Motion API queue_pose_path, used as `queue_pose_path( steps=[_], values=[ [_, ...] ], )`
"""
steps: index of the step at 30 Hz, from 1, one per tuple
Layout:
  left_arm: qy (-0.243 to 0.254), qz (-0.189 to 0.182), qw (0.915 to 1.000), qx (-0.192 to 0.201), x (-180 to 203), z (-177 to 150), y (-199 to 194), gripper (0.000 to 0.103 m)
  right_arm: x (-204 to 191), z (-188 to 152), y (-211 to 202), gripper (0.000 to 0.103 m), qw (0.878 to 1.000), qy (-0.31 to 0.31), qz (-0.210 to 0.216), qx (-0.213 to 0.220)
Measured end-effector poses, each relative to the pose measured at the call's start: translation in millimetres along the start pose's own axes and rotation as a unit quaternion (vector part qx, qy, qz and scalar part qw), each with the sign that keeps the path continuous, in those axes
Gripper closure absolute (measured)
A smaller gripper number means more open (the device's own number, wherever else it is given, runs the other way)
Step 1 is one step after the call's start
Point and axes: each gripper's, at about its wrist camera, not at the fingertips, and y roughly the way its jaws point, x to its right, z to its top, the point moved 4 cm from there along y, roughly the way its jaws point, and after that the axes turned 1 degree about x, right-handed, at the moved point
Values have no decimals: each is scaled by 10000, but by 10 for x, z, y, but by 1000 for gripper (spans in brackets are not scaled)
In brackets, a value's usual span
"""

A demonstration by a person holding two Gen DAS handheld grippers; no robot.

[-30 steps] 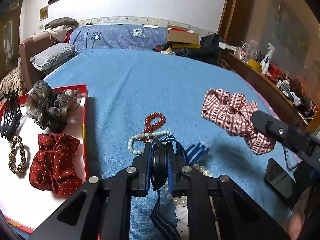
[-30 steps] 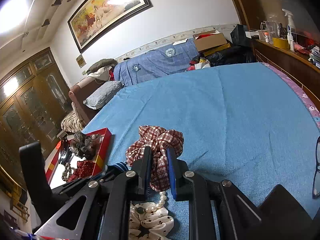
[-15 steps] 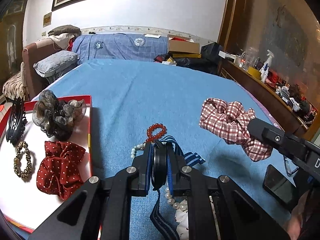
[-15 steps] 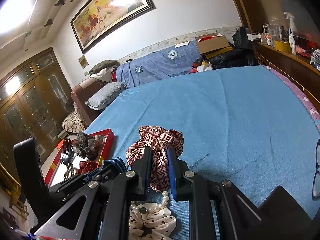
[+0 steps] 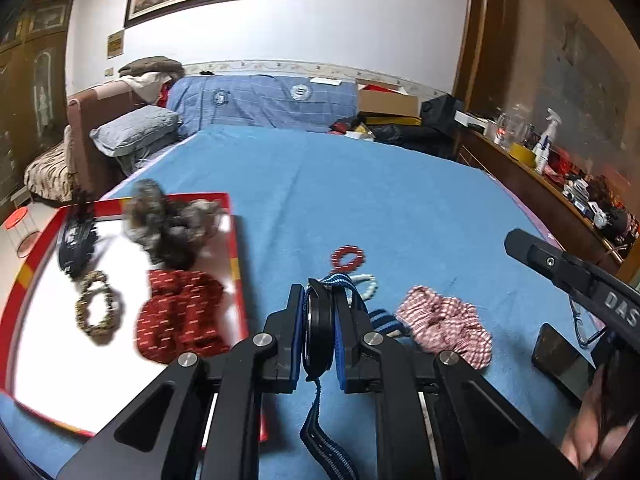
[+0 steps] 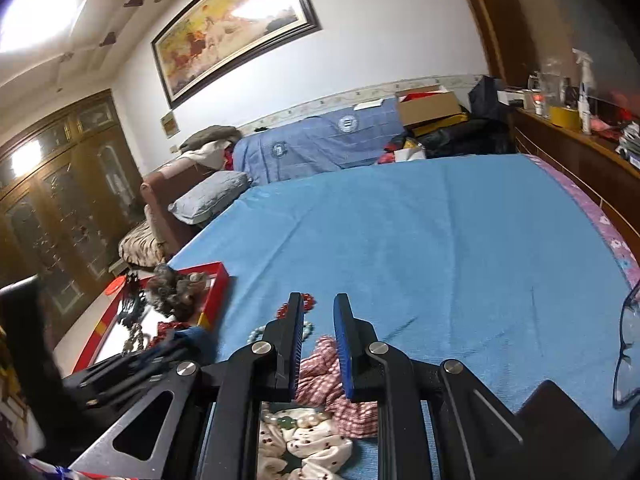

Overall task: Organize jewelry
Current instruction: 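Carry the watch with the left tool while the right tool carries the plaid scrunchie to the tray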

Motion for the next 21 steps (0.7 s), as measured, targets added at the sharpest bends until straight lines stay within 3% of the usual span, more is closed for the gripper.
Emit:
queue_pose_path(
  steps=[2,4,6,9,13,14,16,17,19,21],
  values=[
    [-68,29,10000,32,-86,14,-70,91,59,0,32,86,9999,78,-78,-92],
    [-131,50,9999,86,-155,37,-145,91,142,-37,151,82,9986,62,-144,-514],
    [-157,50,9998,132,-193,59,-206,91,213,-125,306,46,9936,-50,-437,-1042],
    [-178,11,9997,183,-188,82,-262,91,224,-189,397,31,9915,-84,-352,-1252],
    [-114,-38,9998,137,-130,54,-259,91,143,-363,600,26,9812,-523,-597,-1761],
    [-100,-57,9999,127,-111,46,-257,91,129,-411,654,26,9782,-594,-627,-1888],
    [-82,-67,9999,124,-92,47,-250,91,136,-477,704,47,9770,-539,-531,-1991],
    [-73,-74,9999,123,-80,46,-250,91,131,-493,714,78,9765,-474,-364,-2069],
    [-66,-66,9999,122,-63,49,-248,91,151,-475,649,86,9802,-383,-343,-1910],
    [-67,-71,9999,125,-54,53,-251,91,150,-392,540,87,9858,-437,-426,-1566]
  ],
)
